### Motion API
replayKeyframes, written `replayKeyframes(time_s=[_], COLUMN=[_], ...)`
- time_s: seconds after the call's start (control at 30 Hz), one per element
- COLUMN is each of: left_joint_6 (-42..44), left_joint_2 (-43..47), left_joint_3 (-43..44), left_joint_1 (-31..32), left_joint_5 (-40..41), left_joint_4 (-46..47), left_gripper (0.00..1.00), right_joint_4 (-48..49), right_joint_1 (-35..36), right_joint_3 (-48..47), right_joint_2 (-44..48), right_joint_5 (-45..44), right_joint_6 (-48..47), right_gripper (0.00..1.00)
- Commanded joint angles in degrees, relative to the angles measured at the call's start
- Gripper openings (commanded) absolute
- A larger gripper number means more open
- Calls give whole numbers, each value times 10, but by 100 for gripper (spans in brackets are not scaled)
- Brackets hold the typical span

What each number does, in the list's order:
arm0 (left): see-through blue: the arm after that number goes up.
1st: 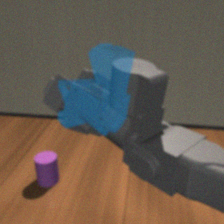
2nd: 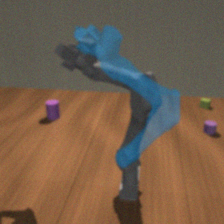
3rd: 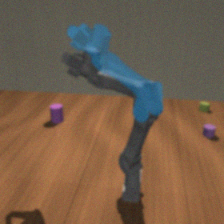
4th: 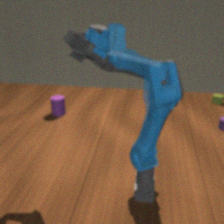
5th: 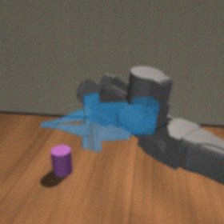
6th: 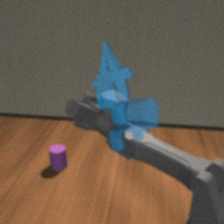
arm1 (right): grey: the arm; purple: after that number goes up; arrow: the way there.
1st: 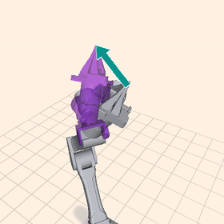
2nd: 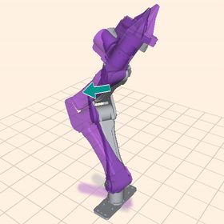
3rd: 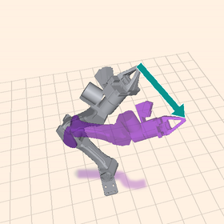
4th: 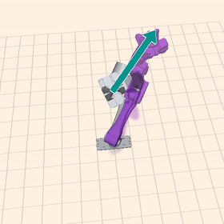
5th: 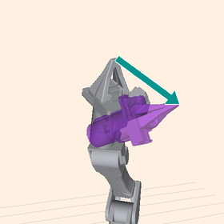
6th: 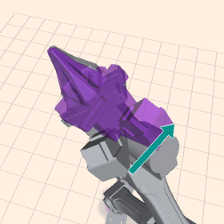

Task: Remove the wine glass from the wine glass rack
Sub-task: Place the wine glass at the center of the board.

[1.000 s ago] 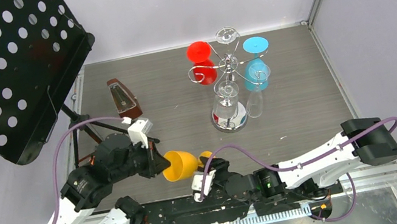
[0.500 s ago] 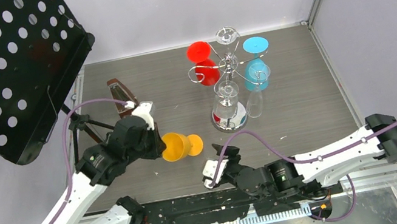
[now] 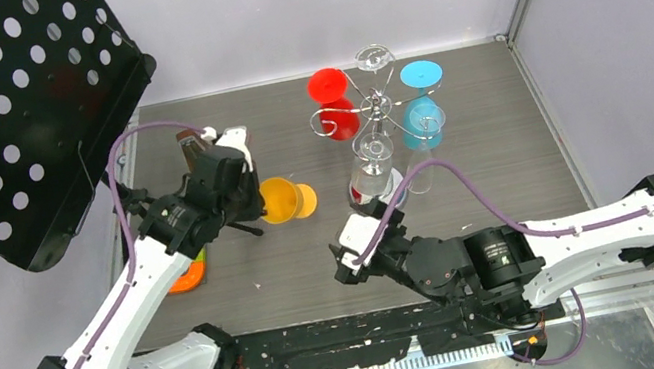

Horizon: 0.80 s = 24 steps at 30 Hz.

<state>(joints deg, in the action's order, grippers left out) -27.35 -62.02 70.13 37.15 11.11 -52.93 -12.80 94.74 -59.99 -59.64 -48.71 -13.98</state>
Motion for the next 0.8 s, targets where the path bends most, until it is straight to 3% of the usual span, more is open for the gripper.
replayKeyframes(time_s=[0.0, 0.1, 0.37, 0.57, 0.77], left_joint_6=[25, 34, 46, 63, 83], left_joint_2=[-31, -58, -114, -159, -213], left_joint_3=[58, 84, 134, 175, 221], left_joint_1=[-25, -40, -80, -115, -142], left_joint_5=[21, 23, 22, 14, 9], left_joint_4=[13, 1, -11, -31, -60], left_gripper=[0, 0, 0, 0, 0], right_joint_4=[-19, -19, -32, -28, -86], right_joint_1=[-1, -19, -170, -244, -323], right_joint_3=[-87, -135, -210, -223, -238], right_joint_2=[-11, -22, -24, 5, 28], right_joint_5=[-40, -51, 4, -9, 8], right_joint_6=[-42, -54, -31, -26, 27], right_gripper=[76, 77, 77, 78, 80])
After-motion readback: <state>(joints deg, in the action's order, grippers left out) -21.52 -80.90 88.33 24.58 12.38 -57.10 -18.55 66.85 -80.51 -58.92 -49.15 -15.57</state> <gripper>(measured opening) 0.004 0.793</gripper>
